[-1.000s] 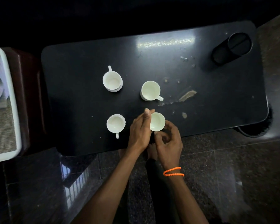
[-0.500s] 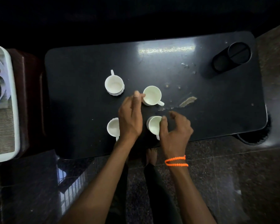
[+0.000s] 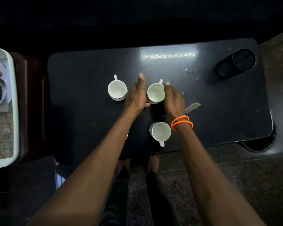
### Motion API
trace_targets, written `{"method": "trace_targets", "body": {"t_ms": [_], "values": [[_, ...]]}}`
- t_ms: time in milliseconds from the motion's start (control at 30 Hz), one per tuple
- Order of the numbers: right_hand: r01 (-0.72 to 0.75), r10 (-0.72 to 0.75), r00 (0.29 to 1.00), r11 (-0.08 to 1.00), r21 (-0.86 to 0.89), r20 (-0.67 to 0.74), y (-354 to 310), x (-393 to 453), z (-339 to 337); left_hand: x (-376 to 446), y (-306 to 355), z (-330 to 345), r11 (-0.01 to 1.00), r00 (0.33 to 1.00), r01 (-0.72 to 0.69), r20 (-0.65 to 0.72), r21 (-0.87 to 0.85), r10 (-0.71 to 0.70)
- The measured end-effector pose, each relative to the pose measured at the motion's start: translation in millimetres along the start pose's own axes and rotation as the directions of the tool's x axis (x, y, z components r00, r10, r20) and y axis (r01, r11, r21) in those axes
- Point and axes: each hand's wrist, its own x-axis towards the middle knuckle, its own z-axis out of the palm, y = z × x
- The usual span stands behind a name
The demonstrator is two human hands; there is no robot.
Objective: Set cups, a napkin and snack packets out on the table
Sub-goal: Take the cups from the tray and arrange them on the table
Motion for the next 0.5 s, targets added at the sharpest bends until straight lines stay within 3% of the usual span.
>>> {"method": "trace_targets", "body": {"t_ms": [233, 500], "values": [[0.014, -0.015, 0.993, 1.000, 0.008, 0.114, -4.9, 18.5, 0.2, 1.2, -6.0, 4.0, 1.000, 0.999, -0.008, 0.049, -0.029, 0.010], [0.052, -0.054, 0.993, 0.998, 0.023, 0.108, -5.9, 22.2, 5.7, 0.3, -3.2, -0.8, 1.000, 0.998, -0.021, 0.059, -0.004, 0.021]]}}
